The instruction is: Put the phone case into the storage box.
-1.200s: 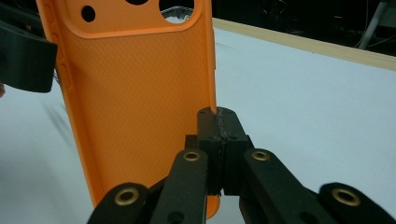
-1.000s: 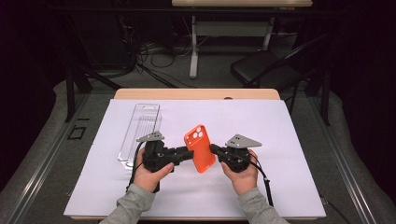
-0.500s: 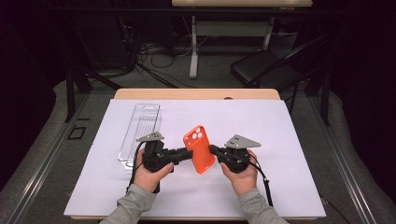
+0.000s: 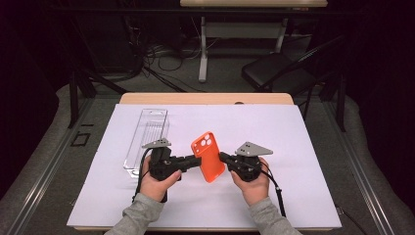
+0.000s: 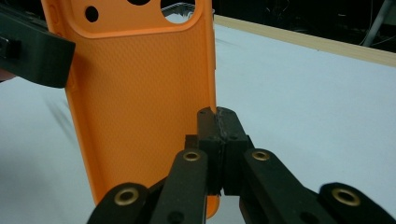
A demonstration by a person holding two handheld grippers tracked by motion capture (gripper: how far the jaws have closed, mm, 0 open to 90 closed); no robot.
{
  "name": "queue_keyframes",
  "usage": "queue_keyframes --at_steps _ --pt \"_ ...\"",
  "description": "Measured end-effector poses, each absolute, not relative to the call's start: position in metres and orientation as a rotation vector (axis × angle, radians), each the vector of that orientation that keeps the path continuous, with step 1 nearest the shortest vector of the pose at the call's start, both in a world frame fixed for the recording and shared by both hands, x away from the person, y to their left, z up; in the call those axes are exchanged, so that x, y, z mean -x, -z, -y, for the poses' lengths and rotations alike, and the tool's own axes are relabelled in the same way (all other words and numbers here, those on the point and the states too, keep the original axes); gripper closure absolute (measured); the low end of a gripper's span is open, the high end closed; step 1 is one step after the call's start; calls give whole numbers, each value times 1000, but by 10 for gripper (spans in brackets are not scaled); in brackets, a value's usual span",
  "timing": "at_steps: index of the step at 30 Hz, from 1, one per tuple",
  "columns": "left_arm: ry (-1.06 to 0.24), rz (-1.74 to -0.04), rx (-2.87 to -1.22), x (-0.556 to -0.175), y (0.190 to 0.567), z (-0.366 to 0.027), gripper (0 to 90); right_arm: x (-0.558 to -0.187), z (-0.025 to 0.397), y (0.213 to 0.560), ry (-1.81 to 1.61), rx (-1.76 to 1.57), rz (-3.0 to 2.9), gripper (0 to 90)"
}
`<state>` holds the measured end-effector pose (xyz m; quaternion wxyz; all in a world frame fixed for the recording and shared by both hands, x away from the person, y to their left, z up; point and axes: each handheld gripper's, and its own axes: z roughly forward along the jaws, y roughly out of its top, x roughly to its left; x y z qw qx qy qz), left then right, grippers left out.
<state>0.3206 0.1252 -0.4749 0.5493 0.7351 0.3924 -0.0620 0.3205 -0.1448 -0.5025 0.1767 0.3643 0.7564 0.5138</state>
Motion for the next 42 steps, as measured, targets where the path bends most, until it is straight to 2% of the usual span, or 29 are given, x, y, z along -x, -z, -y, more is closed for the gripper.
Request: queue_keyframes --at_steps 8,42 --pt "162 -940 -1737 -321 475 -125 782 -320 145 503 -1454 -1030 -2142 899" --pt "135 -956 -1737 -319 474 -126 804 -320 144 503 -1465 -1034 -2143 898"
